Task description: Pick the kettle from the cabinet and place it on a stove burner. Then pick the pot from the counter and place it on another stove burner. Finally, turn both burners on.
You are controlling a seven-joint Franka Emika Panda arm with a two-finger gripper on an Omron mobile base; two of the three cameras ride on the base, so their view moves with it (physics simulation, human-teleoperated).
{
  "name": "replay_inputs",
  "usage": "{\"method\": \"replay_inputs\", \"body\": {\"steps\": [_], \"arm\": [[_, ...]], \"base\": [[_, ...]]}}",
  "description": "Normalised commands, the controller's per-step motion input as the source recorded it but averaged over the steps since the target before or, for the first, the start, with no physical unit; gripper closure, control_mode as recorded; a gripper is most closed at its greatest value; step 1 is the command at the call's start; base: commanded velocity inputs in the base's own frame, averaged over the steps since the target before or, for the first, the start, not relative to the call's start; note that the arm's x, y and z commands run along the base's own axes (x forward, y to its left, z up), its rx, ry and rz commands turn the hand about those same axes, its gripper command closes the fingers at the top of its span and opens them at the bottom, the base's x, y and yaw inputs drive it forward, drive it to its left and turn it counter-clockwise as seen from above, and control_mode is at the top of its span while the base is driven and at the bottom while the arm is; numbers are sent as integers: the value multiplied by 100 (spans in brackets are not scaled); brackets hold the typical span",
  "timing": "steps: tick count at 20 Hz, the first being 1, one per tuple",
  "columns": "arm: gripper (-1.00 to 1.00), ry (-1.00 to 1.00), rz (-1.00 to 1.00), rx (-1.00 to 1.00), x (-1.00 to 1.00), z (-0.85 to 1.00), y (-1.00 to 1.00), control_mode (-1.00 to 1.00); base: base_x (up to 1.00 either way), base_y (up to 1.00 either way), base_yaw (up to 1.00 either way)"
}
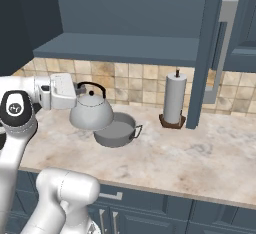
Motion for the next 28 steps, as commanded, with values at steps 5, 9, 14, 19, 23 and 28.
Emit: {"method": "replay_inputs", "body": {"steps": [5,9,14,19,23,28], "arm": [[100,0,0,0,-7,-1,0,-100],[100,0,0,0,1,0,0,100],[100,0,0,0,0,0,0,100],[100,0,0,0,0,0,0,100],[100,0,0,0,0,0,0,100],[100,0,0,0,0,0,0,100]], "base": [[0,0,0],[-1,0,0],[-25,4,-2],[-40,12,-5],[-45,13,-6],[-48,15,-5]]}}
